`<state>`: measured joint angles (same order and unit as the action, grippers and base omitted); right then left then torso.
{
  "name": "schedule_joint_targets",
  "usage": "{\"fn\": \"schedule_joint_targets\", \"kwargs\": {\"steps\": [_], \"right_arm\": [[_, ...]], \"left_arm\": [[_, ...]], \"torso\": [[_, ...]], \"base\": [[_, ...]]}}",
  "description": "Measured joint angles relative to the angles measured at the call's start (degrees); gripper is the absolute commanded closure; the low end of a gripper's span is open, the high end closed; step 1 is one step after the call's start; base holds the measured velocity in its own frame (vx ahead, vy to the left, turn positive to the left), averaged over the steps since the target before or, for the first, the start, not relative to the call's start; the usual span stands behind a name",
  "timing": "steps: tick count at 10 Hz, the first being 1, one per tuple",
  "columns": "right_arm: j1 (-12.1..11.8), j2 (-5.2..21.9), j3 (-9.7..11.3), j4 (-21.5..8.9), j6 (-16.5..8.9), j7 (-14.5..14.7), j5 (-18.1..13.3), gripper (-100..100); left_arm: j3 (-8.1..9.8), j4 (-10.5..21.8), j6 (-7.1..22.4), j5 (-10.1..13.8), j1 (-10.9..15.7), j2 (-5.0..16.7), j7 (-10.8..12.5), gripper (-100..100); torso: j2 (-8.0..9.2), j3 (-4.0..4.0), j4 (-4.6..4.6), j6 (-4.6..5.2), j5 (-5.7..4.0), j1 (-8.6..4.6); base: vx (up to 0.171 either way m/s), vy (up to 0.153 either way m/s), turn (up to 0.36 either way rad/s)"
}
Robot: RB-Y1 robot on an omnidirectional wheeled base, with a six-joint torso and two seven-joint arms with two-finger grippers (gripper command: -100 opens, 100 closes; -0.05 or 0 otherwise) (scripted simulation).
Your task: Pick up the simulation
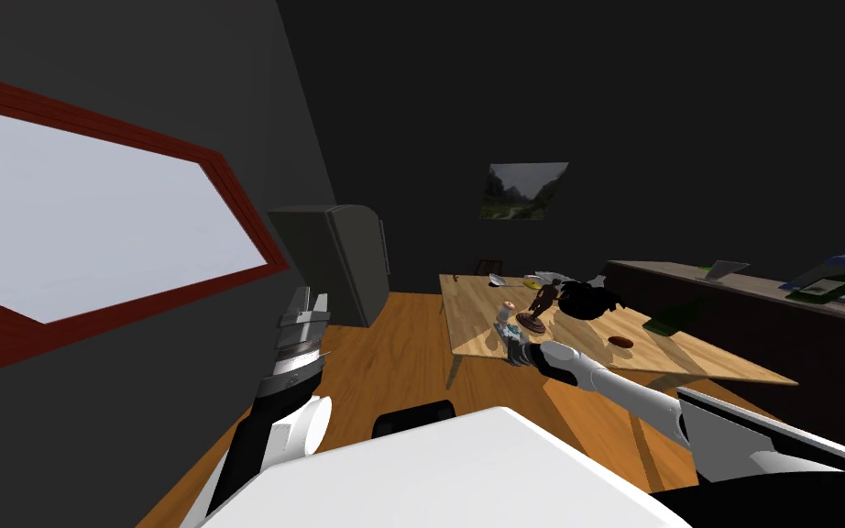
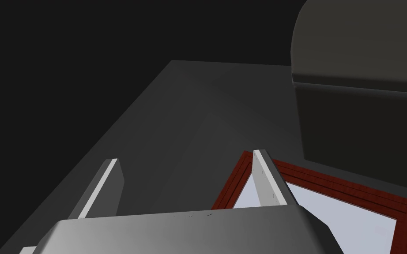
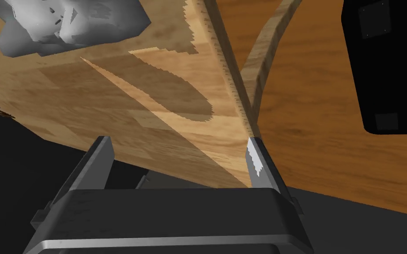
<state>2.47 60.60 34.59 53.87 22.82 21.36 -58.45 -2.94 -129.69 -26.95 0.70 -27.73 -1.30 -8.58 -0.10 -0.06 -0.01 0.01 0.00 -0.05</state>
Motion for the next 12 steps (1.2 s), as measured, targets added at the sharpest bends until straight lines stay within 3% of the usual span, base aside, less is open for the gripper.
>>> {"fn": "schedule_joint_targets", "kwargs": {"steps": [4, 8, 9, 12], "right_arm": [[1.2, 2.5, 2.9, -3.3, -1.0, 1.9, -5.2, -100], [2.9, 1.5, 3.9, -8.1, -0.7, 4.9, -8.1, -100], [3.1, 2.1, 5.1, -8.0, -1.2, 4.5, -9.5, -100], [3.7, 1.9, 5.5, -10.2, -1.0, 6.2, -11.1, -100]], "left_arm": [[0.0, 0.0, 0.0, 0.0, 0.0, 0.0, 0.0, 0], [0.0, 0.0, 0.0, 0.0, 0.0, 0.0, 0.0, 0], [0.0, 0.0, 0.0, 0.0, 0.0, 0.0, 0.0, 0], [0.0, 0.0, 0.0, 0.0, 0.0, 0.0, 0.0, 0]], "torso": [[-0.03, -0.02, -0.01, 0.02, -0.01, -0.03], [0.07, 0.04, 0.01, 0.02, -0.02, -0.03], [0.05, 0.03, 0.01, 0.02, -0.02, -0.06], [0.05, 0.02, 0.01, 0.02, -0.02, -0.02]], "base": [[0.032, -0.017, 0.027], [0.014, -0.021, 0.028], [0.02, -0.023, 0.017], [0.02, -0.019, 0.023]]}}
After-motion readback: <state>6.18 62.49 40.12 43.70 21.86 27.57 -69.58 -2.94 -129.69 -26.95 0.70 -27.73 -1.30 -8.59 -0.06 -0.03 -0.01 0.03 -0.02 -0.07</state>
